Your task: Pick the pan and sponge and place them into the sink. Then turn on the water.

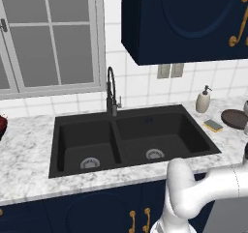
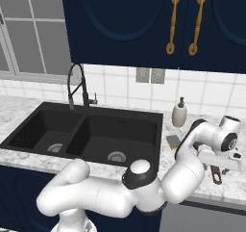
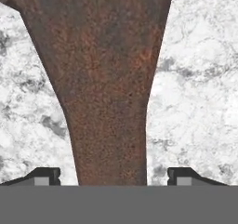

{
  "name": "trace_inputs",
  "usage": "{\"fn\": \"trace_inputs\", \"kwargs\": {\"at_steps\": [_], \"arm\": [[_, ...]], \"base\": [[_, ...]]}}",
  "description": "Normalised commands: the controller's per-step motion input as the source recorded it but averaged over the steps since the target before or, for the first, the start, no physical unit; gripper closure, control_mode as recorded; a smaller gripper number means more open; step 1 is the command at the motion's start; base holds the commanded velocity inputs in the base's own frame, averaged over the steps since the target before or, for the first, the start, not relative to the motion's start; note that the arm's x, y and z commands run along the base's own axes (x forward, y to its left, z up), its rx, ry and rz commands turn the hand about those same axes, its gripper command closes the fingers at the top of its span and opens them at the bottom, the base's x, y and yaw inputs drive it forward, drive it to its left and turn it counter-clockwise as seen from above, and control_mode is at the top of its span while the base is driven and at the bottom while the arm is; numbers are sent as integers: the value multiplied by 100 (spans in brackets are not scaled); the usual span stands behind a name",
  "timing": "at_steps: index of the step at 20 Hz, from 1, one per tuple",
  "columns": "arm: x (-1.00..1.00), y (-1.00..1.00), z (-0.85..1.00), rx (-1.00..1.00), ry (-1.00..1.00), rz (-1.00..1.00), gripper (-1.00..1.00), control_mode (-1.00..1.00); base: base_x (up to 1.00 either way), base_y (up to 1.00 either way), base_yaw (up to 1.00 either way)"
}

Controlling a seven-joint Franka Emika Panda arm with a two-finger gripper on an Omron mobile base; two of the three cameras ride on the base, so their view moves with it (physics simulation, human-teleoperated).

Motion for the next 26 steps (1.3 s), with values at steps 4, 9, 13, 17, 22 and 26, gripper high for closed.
{"fn": "trace_inputs", "kwargs": {"at_steps": [4, 9, 13, 17, 22, 26], "arm": [[13, 1, -63, -7, 0, 1, 100, -100], [0, 55, -81, -12, -5, 0, 100, -100], [0, 89, -91, -10, -9, 0, 100, -100], [0, 81, -93, -2, -16, 0, 100, -100], [0, 68, -42, 0, -21, 0, 100, -100], [0, 80, 6, -3, -16, 3, 100, -100]], "base": [[0, 0, 0], [0, 0, 0], [0, 0, 0], [0, 0, 0], [0, 0, 0], [0, 0, 0]]}}
